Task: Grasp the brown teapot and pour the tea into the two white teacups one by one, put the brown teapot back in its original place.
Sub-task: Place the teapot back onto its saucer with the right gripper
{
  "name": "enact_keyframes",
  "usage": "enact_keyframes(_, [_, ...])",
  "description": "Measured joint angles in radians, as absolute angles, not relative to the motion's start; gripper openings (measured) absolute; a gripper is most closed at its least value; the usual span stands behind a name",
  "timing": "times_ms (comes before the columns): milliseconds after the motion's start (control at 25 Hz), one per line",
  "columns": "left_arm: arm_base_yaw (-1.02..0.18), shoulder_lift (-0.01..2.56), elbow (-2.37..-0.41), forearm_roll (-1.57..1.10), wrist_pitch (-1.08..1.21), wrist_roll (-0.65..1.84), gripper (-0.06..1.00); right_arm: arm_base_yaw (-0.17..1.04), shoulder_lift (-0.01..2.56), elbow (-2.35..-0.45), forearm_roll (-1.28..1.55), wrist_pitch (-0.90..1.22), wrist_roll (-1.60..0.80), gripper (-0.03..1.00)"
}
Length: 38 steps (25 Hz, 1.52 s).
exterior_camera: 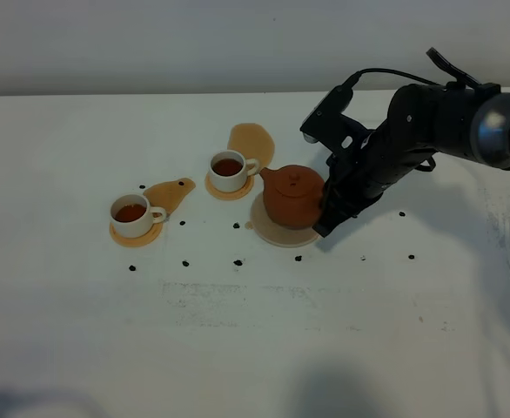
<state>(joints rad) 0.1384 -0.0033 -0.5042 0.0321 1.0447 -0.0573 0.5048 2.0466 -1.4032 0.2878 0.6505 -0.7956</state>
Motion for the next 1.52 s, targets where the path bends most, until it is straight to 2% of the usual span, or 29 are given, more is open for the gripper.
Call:
enact_keyframes(760, [0.138,-0.003,-0.504,0.032,1.045,-0.057,0.67,0.505,2.084,-1.403,0.32,0.651,-0.821,0.1])
enact_keyframes(880, [0.138,-0.003,-0.504,0.032,1.045,-0.057,0.67,0.505,2.086,-1.403,0.325,0.651,-0.821,0.17])
enact_keyframes(1120, [0.138,-0.003,-0.504,0.032,1.045,-0.057,0.67,0.505,2.087,-1.403,0.345,0.655,-0.822,0.5])
enact_keyframes(1240, [0.138,-0.003,-0.504,0.032,1.045,-0.057,0.67,0.505,2.087,-1.403,0.346,0.665,-0.822,0.6])
enact_keyframes(1520, [0.138,-0.003,-0.504,0.032,1.045,-0.057,0.67,0.505,2.031,-1.403,0.345,0.699,-0.813,0.62])
